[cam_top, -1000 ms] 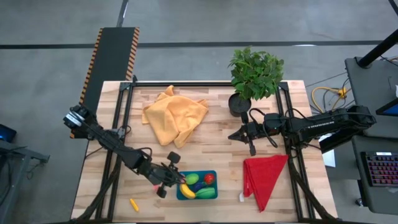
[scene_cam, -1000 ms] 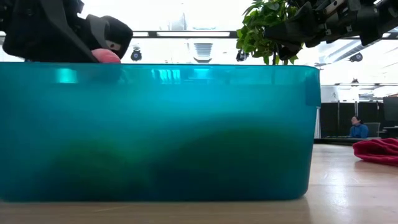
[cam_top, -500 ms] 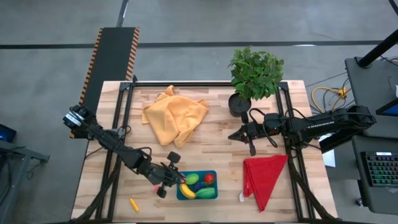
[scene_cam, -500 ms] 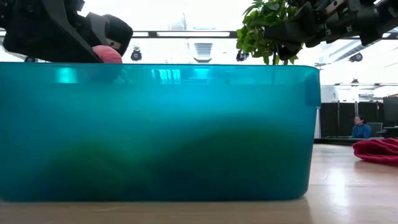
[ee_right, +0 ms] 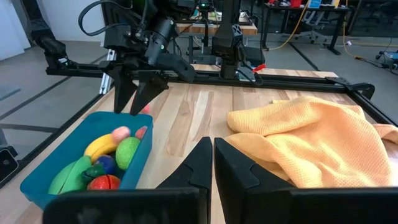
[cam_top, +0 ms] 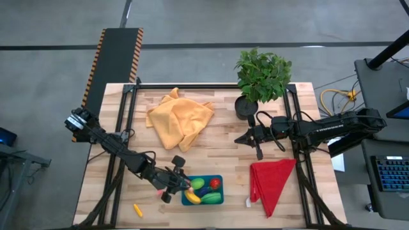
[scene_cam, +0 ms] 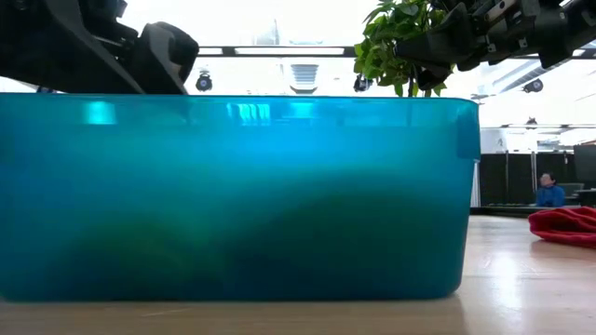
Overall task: Pick and placing Produce into tupperware
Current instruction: Put the pink peach into the blue bin
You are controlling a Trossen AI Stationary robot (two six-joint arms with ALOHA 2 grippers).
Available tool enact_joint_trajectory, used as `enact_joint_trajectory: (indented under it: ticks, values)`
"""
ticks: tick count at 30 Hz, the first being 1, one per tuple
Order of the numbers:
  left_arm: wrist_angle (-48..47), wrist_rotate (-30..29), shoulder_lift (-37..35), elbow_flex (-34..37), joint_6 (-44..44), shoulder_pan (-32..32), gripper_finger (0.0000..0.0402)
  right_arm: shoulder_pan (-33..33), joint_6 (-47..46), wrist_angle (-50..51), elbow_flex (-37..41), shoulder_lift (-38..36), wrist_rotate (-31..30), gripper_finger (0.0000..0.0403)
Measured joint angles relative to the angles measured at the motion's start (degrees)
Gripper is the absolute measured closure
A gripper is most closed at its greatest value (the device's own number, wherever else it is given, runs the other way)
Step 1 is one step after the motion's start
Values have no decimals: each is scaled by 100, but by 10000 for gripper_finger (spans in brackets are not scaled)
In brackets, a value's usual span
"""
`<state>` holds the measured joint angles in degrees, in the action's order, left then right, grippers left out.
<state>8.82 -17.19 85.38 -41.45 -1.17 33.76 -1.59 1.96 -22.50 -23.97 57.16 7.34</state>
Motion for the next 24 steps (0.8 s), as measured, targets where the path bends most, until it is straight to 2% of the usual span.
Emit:
enact_joint_trajectory:
  ticks: [3, 10, 20, 24]
  values:
    - [-2, 2, 0, 0, -10, 0, 218, 1, 2, 0, 0, 1, -1, 394]
    - [-288, 17, -46, -139, -326, 7, 215, 0, 2, -2, 0, 1, 1, 394]
    - [-1446, 42, -556, -212, -1632, 11, 214, 0, 2, 6, 0, 1, 0, 394]
    - [-1638, 324, -693, -206, -2133, 10, 214, -1, 2, 4, 0, 1, 1, 394]
